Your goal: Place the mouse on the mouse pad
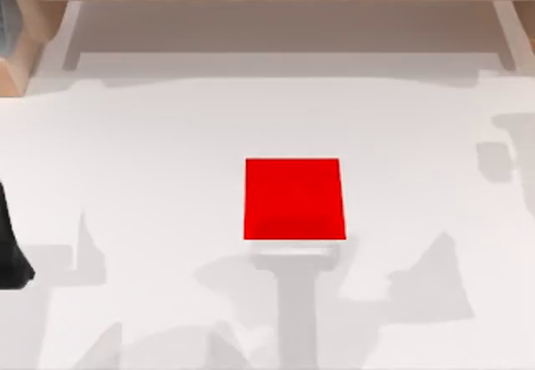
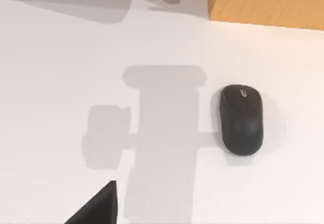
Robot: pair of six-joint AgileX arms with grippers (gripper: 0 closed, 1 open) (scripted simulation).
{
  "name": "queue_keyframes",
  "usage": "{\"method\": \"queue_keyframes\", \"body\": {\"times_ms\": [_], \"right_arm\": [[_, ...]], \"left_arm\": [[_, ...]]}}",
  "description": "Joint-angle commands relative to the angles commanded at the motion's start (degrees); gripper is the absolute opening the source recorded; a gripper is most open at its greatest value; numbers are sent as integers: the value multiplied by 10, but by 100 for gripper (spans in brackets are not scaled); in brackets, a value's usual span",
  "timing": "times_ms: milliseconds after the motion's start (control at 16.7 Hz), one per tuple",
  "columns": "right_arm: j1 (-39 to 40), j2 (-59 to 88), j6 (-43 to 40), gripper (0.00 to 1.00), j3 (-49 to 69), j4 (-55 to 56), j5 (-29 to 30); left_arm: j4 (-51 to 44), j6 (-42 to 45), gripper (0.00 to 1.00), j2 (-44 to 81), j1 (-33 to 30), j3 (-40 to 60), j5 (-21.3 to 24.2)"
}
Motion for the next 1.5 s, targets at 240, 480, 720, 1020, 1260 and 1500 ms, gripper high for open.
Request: {"method": "queue_keyframes", "body": {"times_ms": [240, 480, 720, 1020, 1260, 1500], "right_arm": [[-29, 151, -3, 100, 154, -86, 12], [-43, 302, -16, 100, 285, -178, 7], [-55, 494, -33, 100, 446, -286, -1], [-76, 667, -54, 100, 617, -395, 5], [-74, 715, -65, 100, 678, -421, 8], [-74, 717, -66, 100, 681, -422, 8]], "left_arm": [[0, 0, 100, 0, 0, 0, 0], [0, 0, 100, 0, 0, 0, 0], [0, 0, 100, 0, 0, 0, 0], [0, 0, 100, 0, 0, 0, 0], [0, 0, 100, 0, 0, 0, 0], [0, 0, 100, 0, 0, 0, 0]]}}
